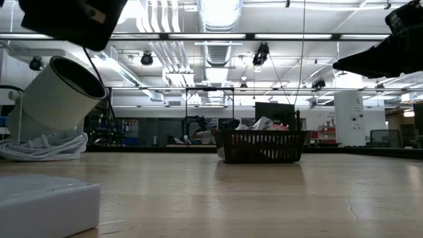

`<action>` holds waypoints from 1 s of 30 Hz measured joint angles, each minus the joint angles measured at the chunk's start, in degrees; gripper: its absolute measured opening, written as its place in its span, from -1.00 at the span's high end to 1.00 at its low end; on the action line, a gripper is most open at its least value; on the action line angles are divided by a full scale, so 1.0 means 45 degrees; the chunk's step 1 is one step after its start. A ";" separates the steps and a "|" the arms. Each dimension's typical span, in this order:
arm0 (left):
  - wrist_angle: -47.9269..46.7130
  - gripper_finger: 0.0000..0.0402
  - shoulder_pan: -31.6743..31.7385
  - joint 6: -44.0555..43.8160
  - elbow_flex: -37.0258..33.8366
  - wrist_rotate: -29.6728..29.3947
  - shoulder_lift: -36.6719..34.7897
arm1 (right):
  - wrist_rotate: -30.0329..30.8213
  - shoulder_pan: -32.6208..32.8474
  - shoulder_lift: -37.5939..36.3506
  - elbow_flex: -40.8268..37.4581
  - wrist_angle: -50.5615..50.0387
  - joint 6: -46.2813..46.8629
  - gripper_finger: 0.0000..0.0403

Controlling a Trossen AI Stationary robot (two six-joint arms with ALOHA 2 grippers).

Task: Pick & Place Office items
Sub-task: Put the white digital timer into the blue bin

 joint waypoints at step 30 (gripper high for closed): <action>0.1295 0.04 0.0165 -0.0690 -0.0037 0.0584 0.1866 | 0.0000 -0.0004 -0.0005 0.0000 0.0000 -0.0006 -0.08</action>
